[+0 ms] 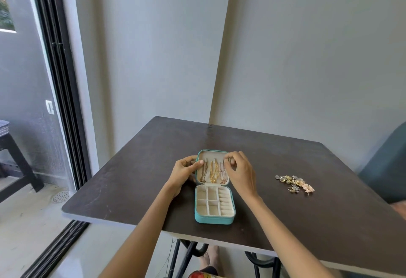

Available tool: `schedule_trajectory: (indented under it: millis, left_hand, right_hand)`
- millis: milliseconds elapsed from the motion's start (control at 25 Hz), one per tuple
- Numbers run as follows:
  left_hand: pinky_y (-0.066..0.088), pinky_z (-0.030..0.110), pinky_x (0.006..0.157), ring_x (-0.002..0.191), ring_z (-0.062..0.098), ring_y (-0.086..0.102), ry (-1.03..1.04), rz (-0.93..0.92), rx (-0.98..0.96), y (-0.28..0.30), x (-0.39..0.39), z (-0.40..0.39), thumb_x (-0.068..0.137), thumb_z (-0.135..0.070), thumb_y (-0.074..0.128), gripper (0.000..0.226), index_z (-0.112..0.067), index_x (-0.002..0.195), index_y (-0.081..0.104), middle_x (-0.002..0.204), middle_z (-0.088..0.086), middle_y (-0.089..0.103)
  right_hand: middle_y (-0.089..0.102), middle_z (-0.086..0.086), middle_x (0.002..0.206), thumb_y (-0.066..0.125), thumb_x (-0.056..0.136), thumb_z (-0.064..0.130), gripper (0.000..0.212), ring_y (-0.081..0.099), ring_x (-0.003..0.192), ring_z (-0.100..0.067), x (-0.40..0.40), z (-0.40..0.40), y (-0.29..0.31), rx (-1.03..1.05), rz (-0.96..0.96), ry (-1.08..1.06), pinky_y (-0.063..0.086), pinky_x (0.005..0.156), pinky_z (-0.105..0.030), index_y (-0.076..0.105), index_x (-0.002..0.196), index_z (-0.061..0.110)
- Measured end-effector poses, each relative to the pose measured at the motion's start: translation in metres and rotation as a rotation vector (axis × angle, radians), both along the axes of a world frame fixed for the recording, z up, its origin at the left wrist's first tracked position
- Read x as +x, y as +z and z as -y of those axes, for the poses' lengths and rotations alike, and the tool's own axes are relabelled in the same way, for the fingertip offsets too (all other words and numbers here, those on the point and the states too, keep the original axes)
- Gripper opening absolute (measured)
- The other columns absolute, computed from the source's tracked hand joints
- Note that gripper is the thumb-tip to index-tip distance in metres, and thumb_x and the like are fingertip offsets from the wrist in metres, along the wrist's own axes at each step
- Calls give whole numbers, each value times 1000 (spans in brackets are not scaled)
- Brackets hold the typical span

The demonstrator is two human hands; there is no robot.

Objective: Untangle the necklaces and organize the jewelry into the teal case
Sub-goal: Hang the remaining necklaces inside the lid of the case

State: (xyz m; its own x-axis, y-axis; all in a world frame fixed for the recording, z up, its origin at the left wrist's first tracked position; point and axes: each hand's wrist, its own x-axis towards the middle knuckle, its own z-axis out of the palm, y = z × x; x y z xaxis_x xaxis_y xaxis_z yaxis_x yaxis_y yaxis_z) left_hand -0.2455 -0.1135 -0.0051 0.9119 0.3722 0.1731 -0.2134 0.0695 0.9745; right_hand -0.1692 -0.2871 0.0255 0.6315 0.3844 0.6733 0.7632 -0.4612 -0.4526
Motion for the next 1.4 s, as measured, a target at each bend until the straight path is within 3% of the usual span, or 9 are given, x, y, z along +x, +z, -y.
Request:
schedule_trajectory:
  millis: [280, 440, 680, 1000, 1280, 1400]
  left_hand:
    - [51, 21, 44, 62, 12, 68, 90, -8, -26, 1, 33, 20, 87, -21, 65, 18, -11, 101, 69, 81, 2, 74]
    - [51, 21, 45, 62, 15, 68, 99, -8, -9, -1, 44, 27, 87, -23, 65, 18, -13, 102, 69, 83, 4, 74]
    - [52, 21, 46, 69, 15, 70, 76, 18, 6, -1, 46, 25, 87, -24, 65, 19, -15, 103, 69, 88, 5, 74]
    - [54, 24, 49, 72, 18, 71, 53, 21, -4, -4, 49, 21, 87, -23, 64, 21, -15, 105, 68, 90, 6, 74]
    - [56, 26, 51, 74, 19, 71, 37, 38, -19, -5, 49, 22, 86, -22, 64, 19, -16, 104, 68, 90, 5, 74]
    - [57, 26, 54, 77, 21, 72, 36, 36, -22, -5, 48, 21, 86, -22, 64, 20, -16, 105, 68, 92, 5, 74]
  right_hand:
    - [49, 5, 81, 58, 83, 2, 23, 47, 68, -6, 13, 44, -19, -160, 43, -54, 33, 53, -10, 72, 94, 17]
    - [49, 0, 83, 54, 81, -8, 35, 48, 68, -11, 19, 47, -25, -234, 86, -68, 36, 53, -15, 72, 98, 16]
    - [47, -1, 76, 60, 77, -9, 31, 48, 66, -13, 19, 45, -23, -262, 165, -51, 37, 49, -19, 71, 88, 19]
    - [53, 1, 79, 62, 76, -7, 29, 53, 70, -16, 17, 45, -24, -279, 187, -69, 51, 49, -27, 70, 87, 18]
    - [54, 2, 79, 63, 74, -7, 30, 53, 69, -14, 19, 45, -26, -267, 213, -81, 49, 49, -22, 68, 90, 17]
    - [54, 3, 77, 65, 71, -8, 29, 53, 69, -14, 20, 45, -27, -272, 225, -85, 46, 48, -20, 69, 82, 18]
